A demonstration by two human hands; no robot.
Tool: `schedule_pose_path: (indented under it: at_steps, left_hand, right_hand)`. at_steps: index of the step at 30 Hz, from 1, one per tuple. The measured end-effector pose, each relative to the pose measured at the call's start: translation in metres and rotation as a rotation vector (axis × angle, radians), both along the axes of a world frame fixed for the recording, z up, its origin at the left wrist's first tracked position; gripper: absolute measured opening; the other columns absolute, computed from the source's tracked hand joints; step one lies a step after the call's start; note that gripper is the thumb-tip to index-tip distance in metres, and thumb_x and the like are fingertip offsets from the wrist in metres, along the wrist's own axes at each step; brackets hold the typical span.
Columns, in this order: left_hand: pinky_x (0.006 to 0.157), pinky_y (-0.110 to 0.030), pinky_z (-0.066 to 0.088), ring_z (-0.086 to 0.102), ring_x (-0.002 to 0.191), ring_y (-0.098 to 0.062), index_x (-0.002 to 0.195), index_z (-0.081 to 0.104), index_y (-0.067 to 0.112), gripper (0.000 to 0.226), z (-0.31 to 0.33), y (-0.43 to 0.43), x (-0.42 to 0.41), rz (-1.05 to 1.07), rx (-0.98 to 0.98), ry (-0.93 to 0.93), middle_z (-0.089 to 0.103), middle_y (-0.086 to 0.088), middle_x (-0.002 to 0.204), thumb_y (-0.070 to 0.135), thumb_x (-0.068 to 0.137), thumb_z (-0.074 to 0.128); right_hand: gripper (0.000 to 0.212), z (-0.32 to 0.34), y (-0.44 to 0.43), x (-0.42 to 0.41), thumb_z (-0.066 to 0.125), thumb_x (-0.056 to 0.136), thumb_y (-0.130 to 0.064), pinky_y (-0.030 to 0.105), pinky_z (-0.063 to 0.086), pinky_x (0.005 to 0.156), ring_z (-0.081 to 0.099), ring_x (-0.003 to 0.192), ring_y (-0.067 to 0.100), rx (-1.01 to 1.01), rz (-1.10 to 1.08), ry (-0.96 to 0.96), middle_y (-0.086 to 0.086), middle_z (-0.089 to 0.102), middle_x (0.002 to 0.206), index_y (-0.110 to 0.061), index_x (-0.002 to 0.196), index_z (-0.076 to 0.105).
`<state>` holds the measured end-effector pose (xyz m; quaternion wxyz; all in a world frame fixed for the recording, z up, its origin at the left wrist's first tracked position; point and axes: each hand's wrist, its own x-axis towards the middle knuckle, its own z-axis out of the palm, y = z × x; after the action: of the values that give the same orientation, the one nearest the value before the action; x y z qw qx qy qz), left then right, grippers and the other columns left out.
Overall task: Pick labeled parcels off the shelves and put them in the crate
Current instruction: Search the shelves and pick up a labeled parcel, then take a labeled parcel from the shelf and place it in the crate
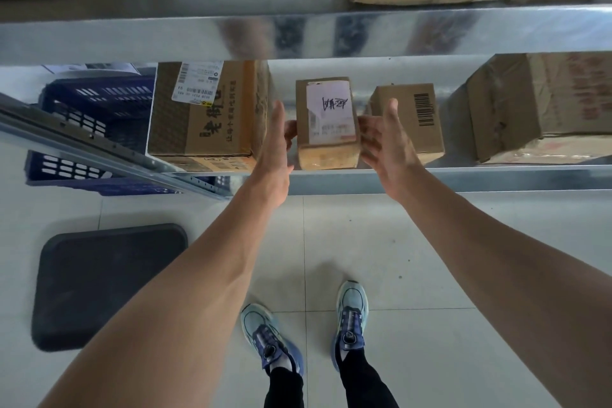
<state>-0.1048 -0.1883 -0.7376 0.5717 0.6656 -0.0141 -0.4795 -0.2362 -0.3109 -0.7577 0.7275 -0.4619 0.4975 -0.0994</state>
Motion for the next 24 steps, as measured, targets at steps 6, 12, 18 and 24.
schedule_pose_path:
  at_steps: [6,12,18,24]
  left_hand:
    - [0.116,-0.058,0.021,0.049,0.137,-0.023,0.144,0.055,0.027,0.083,-0.007,0.006,-0.009,-0.019,-0.005,-0.002,0.058,0.0,0.147,0.083,0.088,0.029]
    - [0.118,-0.062,0.016,0.041,0.144,-0.016,0.145,0.051,0.041,0.075,0.02,0.011,-0.017,-0.053,-0.037,-0.037,0.051,0.01,0.154,0.082,0.09,0.022]
    - [0.115,-0.046,0.02,0.052,0.122,0.004,0.117,0.062,0.055,0.05,0.085,0.017,-0.043,-0.166,-0.084,-0.09,0.068,0.036,0.112,0.068,0.101,0.016]
    - [0.123,-0.058,0.014,0.044,0.139,-0.008,0.14,0.052,0.047,0.058,0.141,0.024,-0.09,-0.306,-0.112,-0.039,0.058,0.02,0.142,0.072,0.099,0.017]
  right_hand:
    - [0.056,-0.005,0.005,0.002,0.021,0.103,-0.068,0.039,0.043,0.11,0.058,0.124,0.021,-0.004,0.048,-0.009,-0.003,0.065,0.124,-0.027,0.113,0.057]
    - [0.065,0.016,0.018,-0.01,0.017,0.103,-0.069,0.026,0.046,0.097,0.061,0.118,0.011,-0.04,0.078,-0.069,-0.012,0.066,0.13,-0.031,0.139,0.056]
    - [0.08,0.075,0.031,-0.045,0.017,0.099,-0.075,0.039,0.039,0.117,0.06,0.128,0.015,-0.059,0.002,-0.152,-0.007,0.064,0.138,-0.024,0.153,0.047]
    - [0.083,0.138,0.052,-0.107,0.013,0.096,-0.08,0.04,0.032,0.122,0.055,0.136,0.013,-0.09,-0.099,-0.154,-0.008,0.061,0.145,-0.031,0.152,0.048]
